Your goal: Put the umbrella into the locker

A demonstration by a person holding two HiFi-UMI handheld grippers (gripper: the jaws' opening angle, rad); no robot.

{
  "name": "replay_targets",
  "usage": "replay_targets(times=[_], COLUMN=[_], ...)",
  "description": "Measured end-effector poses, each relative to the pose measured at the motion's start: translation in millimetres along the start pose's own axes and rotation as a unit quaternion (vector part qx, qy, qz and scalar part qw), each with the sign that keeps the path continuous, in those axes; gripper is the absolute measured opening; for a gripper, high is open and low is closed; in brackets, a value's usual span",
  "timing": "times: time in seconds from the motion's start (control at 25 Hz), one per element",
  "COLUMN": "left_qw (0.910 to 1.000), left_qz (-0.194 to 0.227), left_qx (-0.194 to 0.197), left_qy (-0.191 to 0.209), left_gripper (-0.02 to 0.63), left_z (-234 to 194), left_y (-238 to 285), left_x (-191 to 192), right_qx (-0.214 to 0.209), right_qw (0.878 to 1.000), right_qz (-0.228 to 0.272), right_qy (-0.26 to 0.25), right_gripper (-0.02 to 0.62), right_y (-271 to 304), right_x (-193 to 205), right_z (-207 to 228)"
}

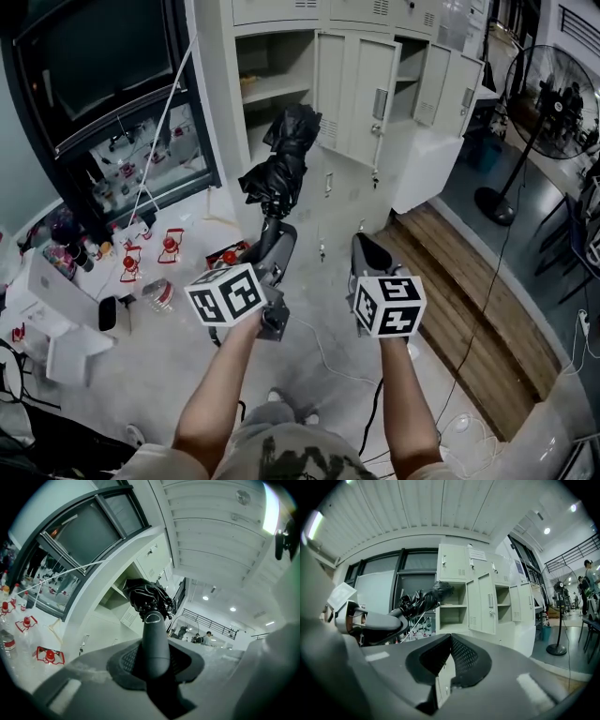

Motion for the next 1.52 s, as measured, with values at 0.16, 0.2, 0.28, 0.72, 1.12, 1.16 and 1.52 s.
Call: replay_targets(times=[0.16, 0.2, 0.28, 0.72, 1.12, 1.16, 1.52], left_qw=[0.9999, 0.9999, 0.9998, 0.9988, 0.9973, 0.9971, 0.9953], left_qz=[0.01, 0.013, 0.017, 0.044, 0.058, 0.058, 0.068], left_qx=[-0.007, -0.008, -0.011, -0.02, -0.046, -0.05, -0.069], left_qy=[0.004, 0.002, 0.001, 0.001, 0.003, 0.003, 0.002], left_gripper=[0.1, 0.101, 0.101, 0.101, 0.101, 0.101, 0.101], left_z=[-7.3, -9.2, -13.8, -50.2, -106.9, -112.2, -150.7], left_y=[9.4, 13.8, 23.5, 106.6, 193.5, 200.5, 243.7], left_x=[-0.3, -2.4, -7.0, -37.6, -84.2, -88.0, -113.2], right_qx=[-0.017, -0.021, -0.026, -0.054, -0.095, -0.099, -0.129], right_qw=[1.0, 1.0, 1.0, 0.998, 0.994, 0.994, 0.99], right_qz=[0.003, 0.003, 0.003, 0.009, 0.011, 0.011, 0.008], right_qy=[-0.01, -0.013, -0.016, -0.041, -0.049, -0.05, -0.051], right_gripper=[-0.002, -0.002, -0.002, -0.002, -0.002, -0.002, -0.002], right_y=[15.9, 21.4, 32.9, 125.6, 249.7, 261.1, 338.9], right_x=[1.1, 0.1, -2.1, -25.5, -54.6, -56.8, -65.6], right_z=[0.2, 1.4, 5.7, 47.4, 77.0, 78.7, 86.1])
Point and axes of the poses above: the fingertips, and each gripper's own axes: y forward along the fingers, z to its right, x out of its underside, the point moved 7 cm from there along -y, backward along the fingers
